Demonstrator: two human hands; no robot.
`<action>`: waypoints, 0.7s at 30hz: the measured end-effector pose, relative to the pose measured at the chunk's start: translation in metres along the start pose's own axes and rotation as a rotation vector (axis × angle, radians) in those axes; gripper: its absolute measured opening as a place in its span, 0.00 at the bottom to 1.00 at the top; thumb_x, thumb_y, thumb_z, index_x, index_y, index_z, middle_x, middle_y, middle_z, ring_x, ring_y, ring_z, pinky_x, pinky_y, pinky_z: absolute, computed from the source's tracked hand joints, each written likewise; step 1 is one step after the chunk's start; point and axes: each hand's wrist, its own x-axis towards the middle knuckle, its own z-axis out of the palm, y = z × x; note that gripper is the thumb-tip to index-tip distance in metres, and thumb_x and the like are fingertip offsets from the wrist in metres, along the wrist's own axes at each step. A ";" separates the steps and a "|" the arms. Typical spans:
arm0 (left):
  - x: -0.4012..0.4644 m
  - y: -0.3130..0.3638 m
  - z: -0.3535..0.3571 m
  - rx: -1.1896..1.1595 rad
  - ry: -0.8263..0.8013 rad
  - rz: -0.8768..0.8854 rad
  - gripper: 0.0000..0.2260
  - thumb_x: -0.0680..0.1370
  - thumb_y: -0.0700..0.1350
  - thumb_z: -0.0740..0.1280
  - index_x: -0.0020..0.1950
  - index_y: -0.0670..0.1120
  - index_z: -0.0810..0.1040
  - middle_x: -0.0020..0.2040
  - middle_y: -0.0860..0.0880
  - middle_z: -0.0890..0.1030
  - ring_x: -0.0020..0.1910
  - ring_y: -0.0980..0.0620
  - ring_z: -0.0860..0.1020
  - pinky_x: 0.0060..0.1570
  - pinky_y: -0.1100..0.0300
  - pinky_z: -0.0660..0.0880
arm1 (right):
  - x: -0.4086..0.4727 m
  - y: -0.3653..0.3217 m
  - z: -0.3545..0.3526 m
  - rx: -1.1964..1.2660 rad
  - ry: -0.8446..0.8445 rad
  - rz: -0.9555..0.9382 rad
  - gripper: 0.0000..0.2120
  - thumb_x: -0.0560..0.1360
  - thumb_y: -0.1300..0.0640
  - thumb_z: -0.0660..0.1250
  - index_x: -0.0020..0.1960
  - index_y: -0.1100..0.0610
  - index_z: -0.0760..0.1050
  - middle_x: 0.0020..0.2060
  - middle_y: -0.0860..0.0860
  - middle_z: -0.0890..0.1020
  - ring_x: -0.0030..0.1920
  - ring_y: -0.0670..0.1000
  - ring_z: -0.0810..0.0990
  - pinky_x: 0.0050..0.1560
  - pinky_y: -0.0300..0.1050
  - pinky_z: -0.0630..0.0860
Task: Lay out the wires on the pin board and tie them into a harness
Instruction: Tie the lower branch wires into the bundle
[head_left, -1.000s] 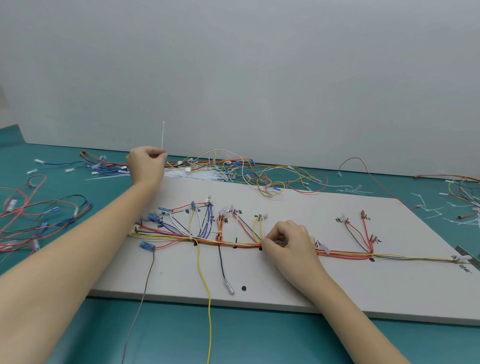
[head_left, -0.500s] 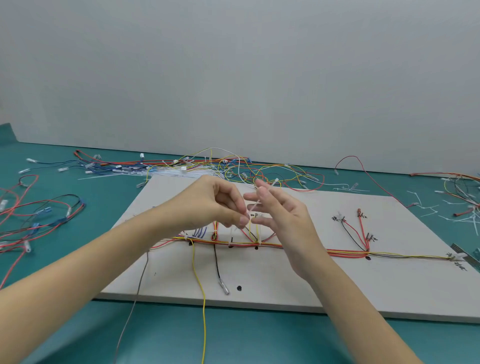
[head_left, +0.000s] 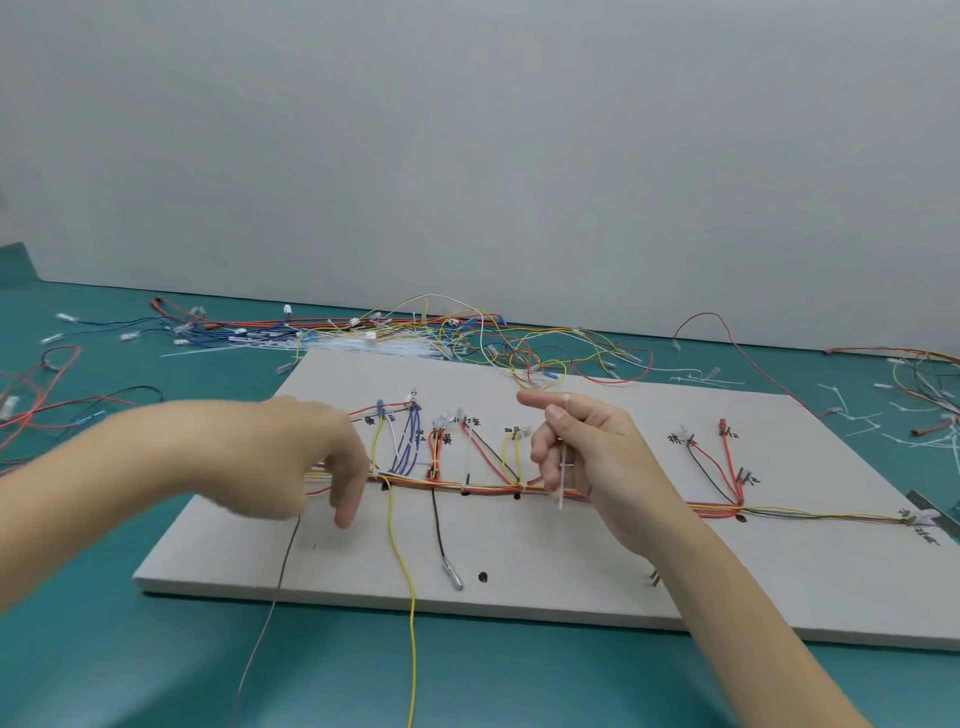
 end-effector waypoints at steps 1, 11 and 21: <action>-0.002 0.001 0.007 0.107 -0.015 -0.001 0.29 0.59 0.39 0.48 0.46 0.67 0.74 0.49 0.67 0.69 0.54 0.63 0.65 0.51 0.65 0.66 | 0.000 0.000 0.000 0.006 0.000 0.013 0.13 0.83 0.63 0.55 0.61 0.62 0.75 0.27 0.53 0.76 0.21 0.47 0.71 0.21 0.38 0.69; 0.009 -0.021 0.032 -0.247 0.079 0.031 0.11 0.72 0.41 0.66 0.41 0.59 0.75 0.42 0.58 0.77 0.44 0.55 0.76 0.49 0.54 0.76 | -0.002 -0.002 -0.005 -0.021 0.020 0.077 0.13 0.82 0.64 0.55 0.60 0.63 0.77 0.28 0.52 0.73 0.22 0.46 0.68 0.21 0.37 0.66; 0.036 0.021 0.061 0.015 0.547 0.270 0.06 0.76 0.49 0.66 0.49 0.61 0.78 0.50 0.63 0.67 0.45 0.68 0.67 0.44 0.60 0.72 | -0.009 -0.011 -0.019 0.168 -0.050 0.217 0.14 0.78 0.59 0.58 0.50 0.58 0.82 0.26 0.47 0.62 0.22 0.43 0.54 0.18 0.33 0.51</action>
